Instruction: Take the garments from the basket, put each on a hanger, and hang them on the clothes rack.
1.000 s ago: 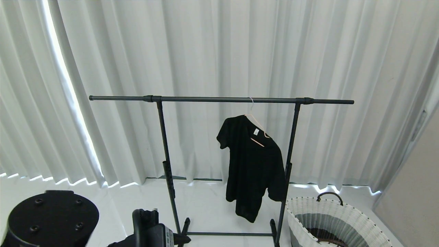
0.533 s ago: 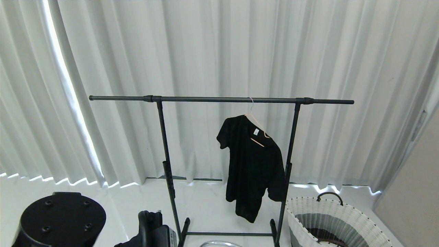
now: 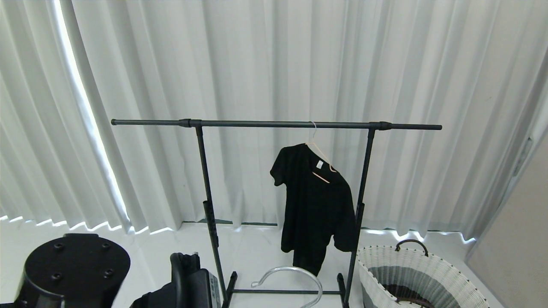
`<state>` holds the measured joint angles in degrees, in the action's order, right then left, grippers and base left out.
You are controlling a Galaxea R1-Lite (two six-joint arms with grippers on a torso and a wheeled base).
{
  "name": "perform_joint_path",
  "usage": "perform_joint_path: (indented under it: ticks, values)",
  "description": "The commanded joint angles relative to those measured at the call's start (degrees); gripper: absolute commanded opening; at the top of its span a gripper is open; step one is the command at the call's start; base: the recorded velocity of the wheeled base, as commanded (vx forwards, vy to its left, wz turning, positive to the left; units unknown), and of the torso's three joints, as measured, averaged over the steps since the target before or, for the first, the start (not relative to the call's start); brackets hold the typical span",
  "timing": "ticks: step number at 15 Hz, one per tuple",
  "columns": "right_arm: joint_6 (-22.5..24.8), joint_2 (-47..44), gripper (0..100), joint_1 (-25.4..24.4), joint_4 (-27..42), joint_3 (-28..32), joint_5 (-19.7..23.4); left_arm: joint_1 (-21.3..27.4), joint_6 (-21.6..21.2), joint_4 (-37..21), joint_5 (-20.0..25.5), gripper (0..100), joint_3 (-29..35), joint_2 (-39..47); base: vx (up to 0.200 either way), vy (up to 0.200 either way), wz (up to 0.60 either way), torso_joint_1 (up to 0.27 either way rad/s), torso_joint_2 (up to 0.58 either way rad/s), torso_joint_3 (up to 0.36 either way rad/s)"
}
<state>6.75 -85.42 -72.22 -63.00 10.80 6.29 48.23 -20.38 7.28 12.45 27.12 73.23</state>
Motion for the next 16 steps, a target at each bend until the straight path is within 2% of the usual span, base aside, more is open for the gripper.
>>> perform_joint_path:
  ticks: [1, 3, 7, 8, 9, 11, 12, 13, 14, 16]
  values:
    - [-0.1, -0.1, 100, 0.1, 0.0, -0.2, -0.1, -0.1, -0.1, -0.1, 0.1, 0, -0.1, 0.2, 0.0, 0.0, 0.0, 0.0, 0.0, 0.0]
    - [-0.1, 0.3, 100, 0.8, 0.0, -0.8, -0.1, -0.7, -0.3, -0.1, -0.5, 0, -0.9, 0.1, 0.0, 0.0, 0.0, 0.0, 0.0, 0.0]
    - [0.1, 0.1, 100, 13.9, 0.2, -3.6, -0.1, -2.9, -0.4, 0.0, -8.8, 0, -6.6, -1.3, 0.0, 0.0, 0.0, 0.0, 0.0, 0.0]
    - [0.7, -0.1, 100, 17.4, 0.3, -3.8, -0.2, -5.1, -0.4, 0.0, -12.7, 0, -8.3, -1.7, 0.0, 0.0, 0.0, 0.0, 0.0, 0.0]
    - [2.0, -0.4, 100, 18.9, 0.4, -3.9, -0.4, -7.7, -0.1, 0.0, -13.9, 0, -8.3, -1.5, 0.0, 0.0, 0.0, 0.0, 0.0, 0.0]
    - [6.3, -2.6, 100, 19.7, 0.4, -6.0, -2.8, -14.1, 0.2, 0.9, -14.0, 0, -6.1, -1.3, 0.0, 0.0, 0.0, 0.0, 0.0, 0.0]
    - [7.0, -3.2, 100, 19.6, 0.4, -6.6, -4.3, -16.1, 0.2, 1.6, -14.0, 0, -5.4, -1.2, 0.0, 0.0, 0.0, 0.0, 0.0, 0.0]
    - [7.1, -4.8, 100, 19.5, 0.4, -6.7, -5.4, -20.3, 0.3, 3.4, -14.0, 0, -3.8, -0.8, 0.0, 0.0, 0.0, 0.0, 0.0, 0.0]
    - [6.3, -5.9, 100, 19.6, 0.3, -5.9, -5.4, -22.0, 0.4, 4.8, -14.0, 0, -2.8, -0.9, 0.0, 0.0, 0.0, 0.0, 0.0, 0.0]
    - [-0.2, -9.0, 100, 19.1, 0.3, -0.8, -4.9, -21.8, 1.1, 7.1, -13.9, 0, -1.6, -1.3, 0.0, 0.0, 0.0, 0.0, 0.0, 0.0]
